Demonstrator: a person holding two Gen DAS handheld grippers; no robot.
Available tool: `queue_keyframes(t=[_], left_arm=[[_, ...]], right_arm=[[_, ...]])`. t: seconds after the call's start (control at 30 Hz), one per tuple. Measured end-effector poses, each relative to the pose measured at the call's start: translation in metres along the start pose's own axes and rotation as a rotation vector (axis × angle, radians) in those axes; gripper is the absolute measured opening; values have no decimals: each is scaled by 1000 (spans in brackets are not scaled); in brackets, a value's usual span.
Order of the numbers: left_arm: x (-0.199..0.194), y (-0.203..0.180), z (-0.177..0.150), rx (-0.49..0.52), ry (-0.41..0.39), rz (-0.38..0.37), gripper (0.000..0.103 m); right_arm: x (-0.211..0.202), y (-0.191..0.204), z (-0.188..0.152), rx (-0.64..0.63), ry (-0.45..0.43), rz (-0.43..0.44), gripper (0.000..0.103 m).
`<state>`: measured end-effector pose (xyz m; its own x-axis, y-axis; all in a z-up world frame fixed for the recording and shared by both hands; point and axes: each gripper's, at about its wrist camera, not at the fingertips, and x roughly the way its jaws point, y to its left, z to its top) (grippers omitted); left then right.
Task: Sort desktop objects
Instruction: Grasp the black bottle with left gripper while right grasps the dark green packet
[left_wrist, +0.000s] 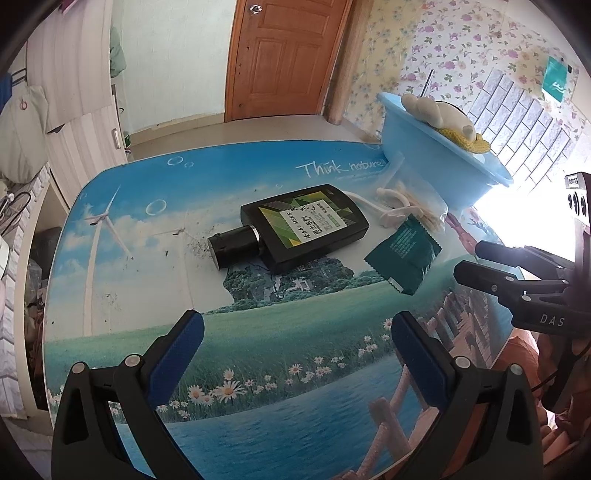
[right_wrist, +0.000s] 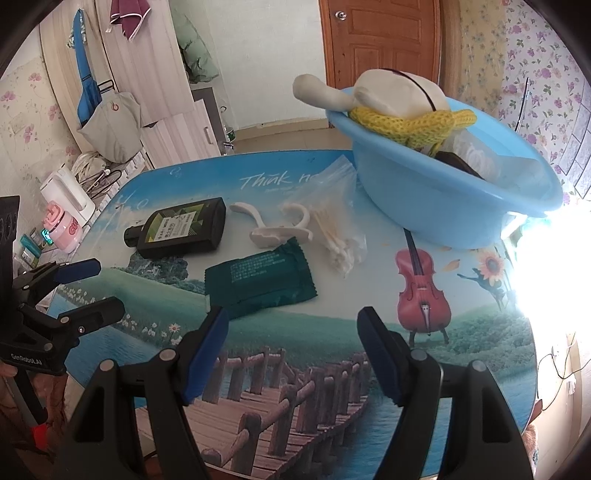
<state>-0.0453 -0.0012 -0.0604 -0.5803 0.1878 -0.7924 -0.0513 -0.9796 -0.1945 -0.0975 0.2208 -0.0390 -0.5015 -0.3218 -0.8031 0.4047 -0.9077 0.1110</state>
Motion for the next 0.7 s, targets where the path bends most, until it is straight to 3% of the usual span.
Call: queue_keyframes(t=[0.7], left_arm=[[6,27,3,-33,-13,11,102]], right_arm=[[14,2,4,-7,22,-1,72]])
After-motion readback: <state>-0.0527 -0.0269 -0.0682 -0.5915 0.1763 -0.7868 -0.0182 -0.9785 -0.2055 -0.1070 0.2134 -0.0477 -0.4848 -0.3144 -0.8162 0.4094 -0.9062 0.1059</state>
